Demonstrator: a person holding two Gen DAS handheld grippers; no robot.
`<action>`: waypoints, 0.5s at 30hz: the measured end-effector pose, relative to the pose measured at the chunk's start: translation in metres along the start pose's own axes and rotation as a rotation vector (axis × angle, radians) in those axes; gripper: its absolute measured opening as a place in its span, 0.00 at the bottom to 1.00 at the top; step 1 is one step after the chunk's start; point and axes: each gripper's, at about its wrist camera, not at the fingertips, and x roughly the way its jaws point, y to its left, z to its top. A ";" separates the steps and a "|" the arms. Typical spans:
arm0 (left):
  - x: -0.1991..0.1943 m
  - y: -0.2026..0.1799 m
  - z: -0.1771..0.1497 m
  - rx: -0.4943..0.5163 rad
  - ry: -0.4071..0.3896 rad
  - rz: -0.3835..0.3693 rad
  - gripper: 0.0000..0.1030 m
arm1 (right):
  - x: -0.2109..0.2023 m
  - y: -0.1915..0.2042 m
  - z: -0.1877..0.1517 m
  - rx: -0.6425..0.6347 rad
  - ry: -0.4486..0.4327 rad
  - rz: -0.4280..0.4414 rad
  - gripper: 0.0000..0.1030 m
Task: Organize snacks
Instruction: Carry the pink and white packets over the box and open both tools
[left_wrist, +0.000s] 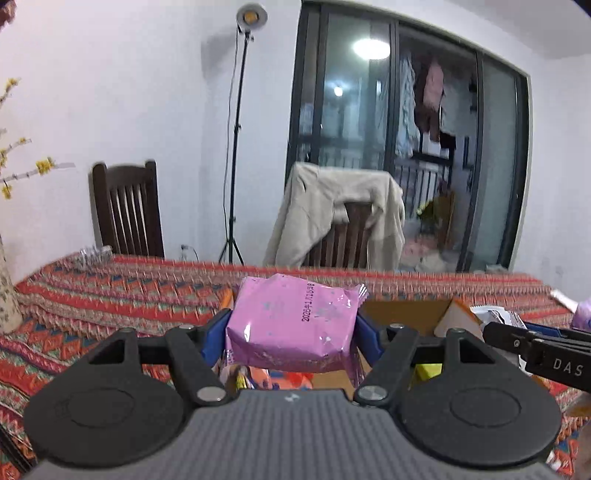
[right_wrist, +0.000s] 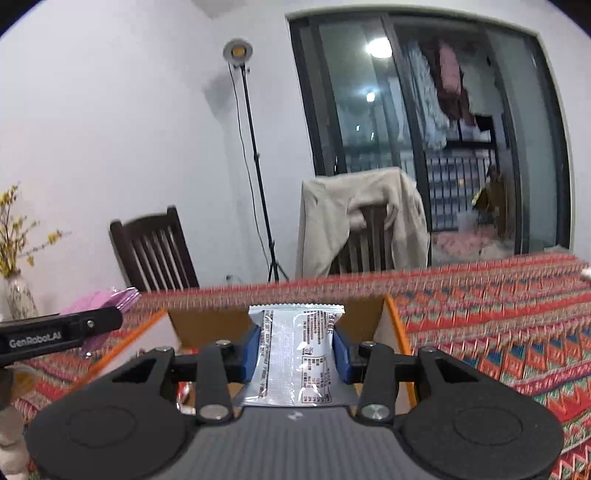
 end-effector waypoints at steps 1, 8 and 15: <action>0.003 0.000 -0.003 0.004 0.014 0.003 0.69 | 0.001 0.001 -0.003 -0.008 0.005 -0.002 0.39; 0.003 -0.002 -0.012 0.010 0.036 0.007 0.69 | 0.002 0.004 -0.015 -0.026 0.025 -0.014 0.39; 0.000 -0.005 -0.011 0.014 0.021 0.005 0.86 | 0.005 0.007 -0.020 -0.034 0.048 -0.037 0.43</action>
